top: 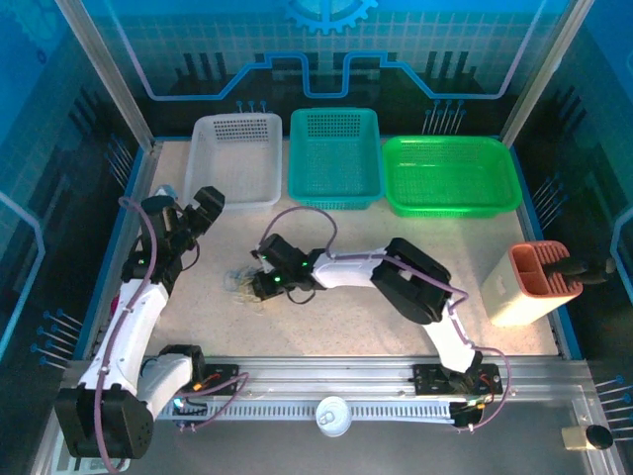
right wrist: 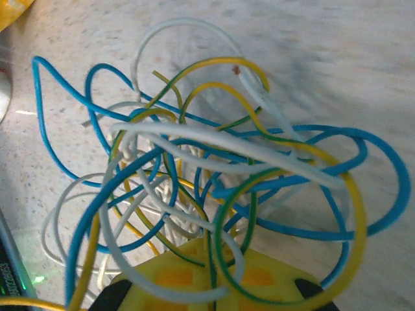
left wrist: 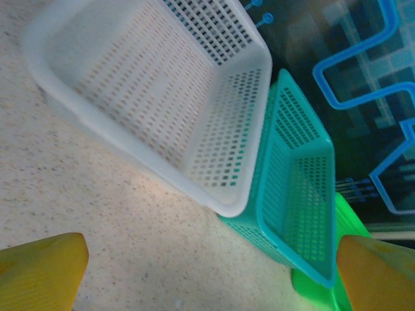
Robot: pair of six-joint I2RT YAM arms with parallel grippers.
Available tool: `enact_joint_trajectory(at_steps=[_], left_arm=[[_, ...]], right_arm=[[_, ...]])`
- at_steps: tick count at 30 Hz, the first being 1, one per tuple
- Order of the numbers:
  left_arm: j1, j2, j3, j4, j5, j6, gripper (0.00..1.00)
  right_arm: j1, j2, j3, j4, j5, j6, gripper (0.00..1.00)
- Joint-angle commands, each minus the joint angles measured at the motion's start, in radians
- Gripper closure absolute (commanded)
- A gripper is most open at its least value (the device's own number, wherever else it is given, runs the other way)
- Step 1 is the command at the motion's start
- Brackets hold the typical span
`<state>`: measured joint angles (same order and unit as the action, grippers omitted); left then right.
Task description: Untangle the cables
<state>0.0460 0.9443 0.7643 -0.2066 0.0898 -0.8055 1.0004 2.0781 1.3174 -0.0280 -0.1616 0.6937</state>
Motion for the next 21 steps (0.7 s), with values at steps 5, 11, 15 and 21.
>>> enact_joint_trajectory(at_steps=[5, 11, 15, 21], left_arm=[[-0.031, 0.019, 0.031, 0.046, 0.201, 0.061, 0.01], [-0.211, 0.069, 0.055, 0.040, 0.166, 0.107, 0.01], [-0.345, 0.123, 0.058, 0.068, 0.115, 0.105, 0.01], [-0.455, 0.208, 0.072, 0.089, 0.071, 0.115, 0.01]], right_arm=[[-0.121, -0.304, -0.211, -0.059, 0.018, -0.091, 0.98], [-0.229, -0.469, -0.347, -0.173, 0.040, -0.195, 0.89], [-0.303, -0.556, -0.418, -0.215, 0.027, -0.226, 0.66], [-0.345, -0.727, -0.457, -0.316, 0.053, -0.256, 0.38]])
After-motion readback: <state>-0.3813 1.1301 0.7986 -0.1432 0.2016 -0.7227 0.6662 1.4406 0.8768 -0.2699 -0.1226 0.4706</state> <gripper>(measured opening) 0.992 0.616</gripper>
